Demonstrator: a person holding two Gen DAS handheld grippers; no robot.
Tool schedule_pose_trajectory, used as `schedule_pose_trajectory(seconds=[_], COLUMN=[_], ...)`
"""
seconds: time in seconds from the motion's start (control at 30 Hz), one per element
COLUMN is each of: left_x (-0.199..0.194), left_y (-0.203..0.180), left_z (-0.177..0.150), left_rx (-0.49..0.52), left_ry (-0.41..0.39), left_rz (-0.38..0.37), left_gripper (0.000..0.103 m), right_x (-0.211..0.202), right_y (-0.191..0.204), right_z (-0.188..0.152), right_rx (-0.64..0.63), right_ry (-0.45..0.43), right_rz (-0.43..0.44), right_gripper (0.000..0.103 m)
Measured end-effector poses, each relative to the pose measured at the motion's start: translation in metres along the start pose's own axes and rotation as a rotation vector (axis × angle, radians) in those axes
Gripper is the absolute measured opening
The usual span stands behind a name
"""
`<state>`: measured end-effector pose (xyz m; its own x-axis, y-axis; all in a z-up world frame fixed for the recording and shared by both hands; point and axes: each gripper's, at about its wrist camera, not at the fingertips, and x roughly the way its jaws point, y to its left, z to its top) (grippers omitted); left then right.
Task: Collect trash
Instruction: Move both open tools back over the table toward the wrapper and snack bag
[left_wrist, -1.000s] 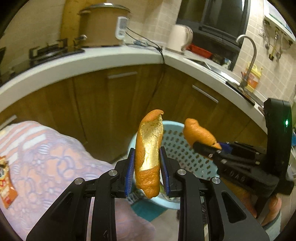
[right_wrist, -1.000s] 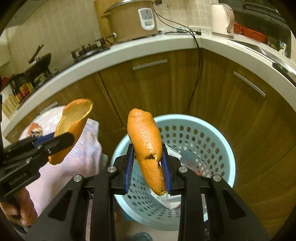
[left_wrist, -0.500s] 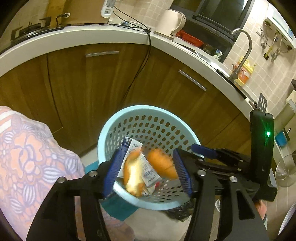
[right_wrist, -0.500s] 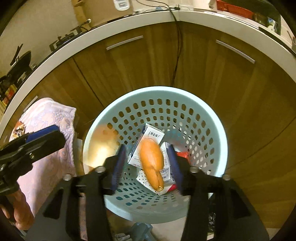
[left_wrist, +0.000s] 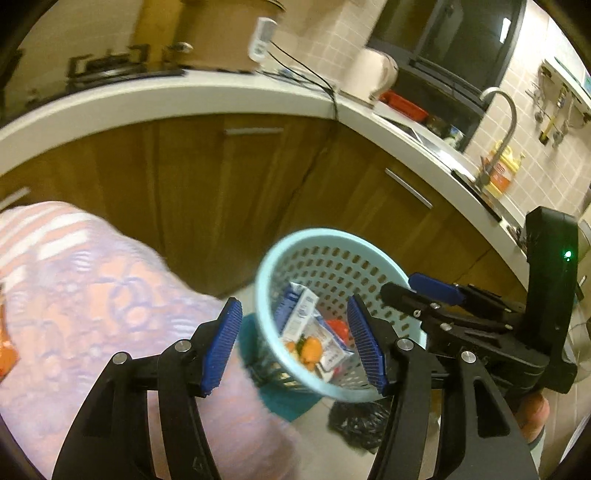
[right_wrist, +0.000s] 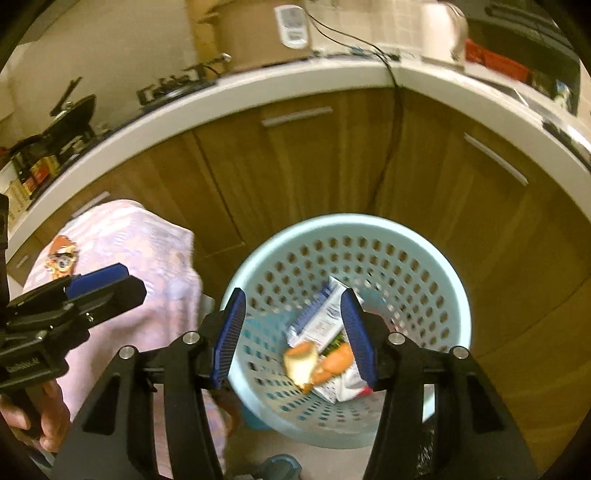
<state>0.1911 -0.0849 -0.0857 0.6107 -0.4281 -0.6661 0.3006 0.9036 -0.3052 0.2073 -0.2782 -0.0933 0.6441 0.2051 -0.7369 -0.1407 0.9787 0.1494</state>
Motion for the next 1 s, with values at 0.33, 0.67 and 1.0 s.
schedule_pose_trajectory(seconds=[0.33, 0.67, 1.0], left_x=[-0.097, -0.177, -0.207], left_y=[0.061, 0.17, 0.242], left_z=[0.001, -0.014, -0.038], left_rx=[-0.078, -0.272, -0.389], left_ry=[-0.159, -0.245, -0.289], left_rz=[0.154, 0.365, 0.452], left_gripper=[0.058, 0.058, 0.058], right_x=[-0.019, 0.01, 0.049], right_y=[0.09, 0.203, 0.299], right_z=[0.025, 0.028, 0.01], right_rx=[-0.138, -0.254, -0.355], right_ry=[-0.066, -0.001, 0.095], right_rz=[0.138, 0.274, 0.333], right_gripper=[0.05, 0.05, 0.061])
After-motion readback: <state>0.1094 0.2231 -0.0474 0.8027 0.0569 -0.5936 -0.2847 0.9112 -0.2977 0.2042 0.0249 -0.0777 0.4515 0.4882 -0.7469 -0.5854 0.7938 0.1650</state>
